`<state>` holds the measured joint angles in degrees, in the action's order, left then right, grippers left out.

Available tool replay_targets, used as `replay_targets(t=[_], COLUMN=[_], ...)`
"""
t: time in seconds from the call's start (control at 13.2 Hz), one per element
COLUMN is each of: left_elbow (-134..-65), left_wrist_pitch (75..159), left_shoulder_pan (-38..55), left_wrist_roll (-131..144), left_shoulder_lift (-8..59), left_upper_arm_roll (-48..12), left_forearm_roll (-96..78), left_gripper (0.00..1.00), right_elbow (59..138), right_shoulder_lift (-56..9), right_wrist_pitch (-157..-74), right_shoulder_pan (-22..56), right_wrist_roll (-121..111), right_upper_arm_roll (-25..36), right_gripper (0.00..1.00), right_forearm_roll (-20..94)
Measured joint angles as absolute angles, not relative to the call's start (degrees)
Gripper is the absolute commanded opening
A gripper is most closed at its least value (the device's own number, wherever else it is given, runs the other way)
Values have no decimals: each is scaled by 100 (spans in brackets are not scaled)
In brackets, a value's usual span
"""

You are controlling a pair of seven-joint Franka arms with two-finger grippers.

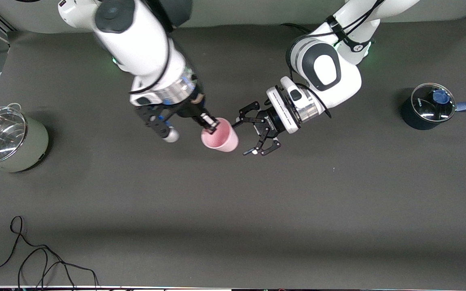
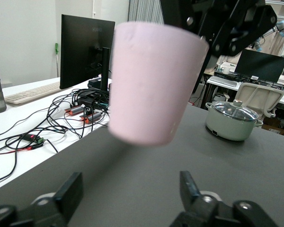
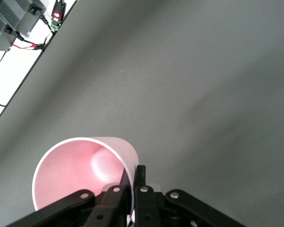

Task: Transfer pink cup from left to right arm
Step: 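Carry the cup with the right gripper while the left gripper withdraws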

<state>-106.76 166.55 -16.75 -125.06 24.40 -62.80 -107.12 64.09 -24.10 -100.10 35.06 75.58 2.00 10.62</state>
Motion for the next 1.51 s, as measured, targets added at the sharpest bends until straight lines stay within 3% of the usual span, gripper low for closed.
replay_targets(t=[0.53, 0.83, 1.13, 1.36, 1.51], left_elbow=[-10744, -11240, -11836, -12109, -12101], left_wrist_pitch=[16568, 15413, 14063, 12984, 12062], left_shoulder_pan=[-2026, -3082, -4193, -4953, -5156], left_wrist_roll=[-12511, -12527, -12530, -12406, -11835], left_shoulder_lift=[2489, 2587, 2636, 2642, 2643], left_upper_arm_roll=[-6223, -6177, -6161, -6008, -5537], left_forearm_roll=[-10652, -10200, -9267, -8232, -7146], left_gripper=[99, 99, 99, 99, 99], right_elbow=[6381, 6773, 7740, 8686, 9345], right_shoulder_lift=[-1971, -1965, -1995, -2002, -1989], right_wrist_pitch=[-8204, -7668, -8158, -9104, -9889], right_shoulder_pan=[2349, 1986, 1968, 1978, 1997], right_wrist_roll=[4195, 1954, 1335, 950, 632], right_upper_arm_roll=[307, 988, 1511, 1559, 1654], right_gripper=[0, 0, 0, 0, 0], right_forearm_roll=[1133, 1064, 1053, 1021, 1011])
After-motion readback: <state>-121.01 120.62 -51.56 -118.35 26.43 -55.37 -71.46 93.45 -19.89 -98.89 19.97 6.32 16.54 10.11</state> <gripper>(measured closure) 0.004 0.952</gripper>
